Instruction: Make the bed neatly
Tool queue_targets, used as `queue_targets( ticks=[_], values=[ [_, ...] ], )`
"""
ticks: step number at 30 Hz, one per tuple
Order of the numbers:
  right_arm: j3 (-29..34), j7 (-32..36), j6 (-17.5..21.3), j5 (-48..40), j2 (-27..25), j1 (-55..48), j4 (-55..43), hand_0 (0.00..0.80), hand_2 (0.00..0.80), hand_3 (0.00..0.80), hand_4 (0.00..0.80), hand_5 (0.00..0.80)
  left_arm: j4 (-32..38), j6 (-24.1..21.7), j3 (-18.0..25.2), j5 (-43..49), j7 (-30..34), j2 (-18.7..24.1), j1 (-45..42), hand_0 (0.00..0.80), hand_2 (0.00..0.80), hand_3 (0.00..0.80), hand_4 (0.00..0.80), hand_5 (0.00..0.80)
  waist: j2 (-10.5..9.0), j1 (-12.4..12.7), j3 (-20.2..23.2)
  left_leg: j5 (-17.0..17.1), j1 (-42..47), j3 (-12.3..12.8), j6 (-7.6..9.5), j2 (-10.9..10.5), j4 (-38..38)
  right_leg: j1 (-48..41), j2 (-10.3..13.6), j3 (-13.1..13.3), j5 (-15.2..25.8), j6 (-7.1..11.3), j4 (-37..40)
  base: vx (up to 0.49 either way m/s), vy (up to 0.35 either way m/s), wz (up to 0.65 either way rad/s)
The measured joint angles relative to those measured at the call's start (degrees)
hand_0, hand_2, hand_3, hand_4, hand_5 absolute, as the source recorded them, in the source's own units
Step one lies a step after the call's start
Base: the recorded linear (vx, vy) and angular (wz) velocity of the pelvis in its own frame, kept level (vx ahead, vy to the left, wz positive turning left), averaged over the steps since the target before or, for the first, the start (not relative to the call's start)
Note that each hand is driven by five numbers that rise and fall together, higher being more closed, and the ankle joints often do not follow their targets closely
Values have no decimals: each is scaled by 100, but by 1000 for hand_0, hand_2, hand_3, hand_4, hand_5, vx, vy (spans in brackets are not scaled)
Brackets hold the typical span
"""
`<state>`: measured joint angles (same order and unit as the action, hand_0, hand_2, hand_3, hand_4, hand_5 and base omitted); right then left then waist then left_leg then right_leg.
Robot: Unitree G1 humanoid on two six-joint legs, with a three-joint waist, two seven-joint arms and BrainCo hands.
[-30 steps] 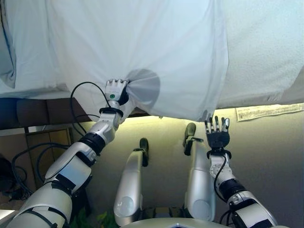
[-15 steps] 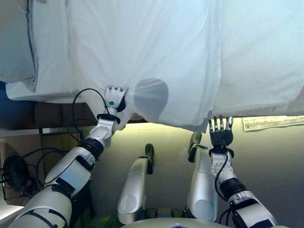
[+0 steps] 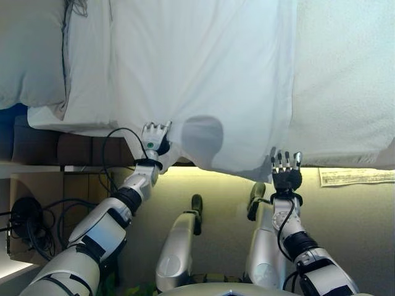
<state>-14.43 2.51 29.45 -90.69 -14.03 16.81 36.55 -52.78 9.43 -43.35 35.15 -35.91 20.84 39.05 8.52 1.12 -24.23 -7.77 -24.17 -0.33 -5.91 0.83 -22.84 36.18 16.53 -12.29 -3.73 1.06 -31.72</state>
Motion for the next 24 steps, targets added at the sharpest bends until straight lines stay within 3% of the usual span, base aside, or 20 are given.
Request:
queue_targets(
  ticks=[7, 14, 19, 24],
  values=[
    [26, -54, 78, 1, 179, -76, -2, 0, 0, 0, 0, 0, -20, -18, 37, -460, 109, -17, -615, 0, 0, 0, 0, 0, -178, 233, 74, 74, -49, -56, -12, 18, 55, -6, -4, -98, 5, 4, 88, 1, -10, 6],
    [53, -217, 64, 269, 443, -275, -25, 0, 0, 0, 0, 0, 31, -147, 566, -1503, 146, 14, -890, 0, 0, 0, 0, 0, -433, 296, 176, 174, 545, -133, 21, 36, 476, -637, -20, -260, 38, 53, 433, 73, 27, 5],
    [152, -386, -46, 855, 481, -546, -30, 0, 0, 0, 0, 0, 297, -736, 1111, -2349, 420, -30, -1445, 0, 0, 0, 0, 0, -483, 334, 351, 255, 952, -145, 65, 62, 789, -1144, -32, -425, 87, 106, 722, 149, 13, 13],
    [272, -424, -350, 1609, 528, -1028, -110, 0, 0, 0, 0, 0, 807, -1424, 1836, -3758, 1383, -141, -2407, 0, 0, 0, 0, 0, -420, 547, 933, 295, 1536, -123, 121, 122, 1254, -1805, -130, -576, 162, 226, 1229, 184, 22, 6]
  ],
)
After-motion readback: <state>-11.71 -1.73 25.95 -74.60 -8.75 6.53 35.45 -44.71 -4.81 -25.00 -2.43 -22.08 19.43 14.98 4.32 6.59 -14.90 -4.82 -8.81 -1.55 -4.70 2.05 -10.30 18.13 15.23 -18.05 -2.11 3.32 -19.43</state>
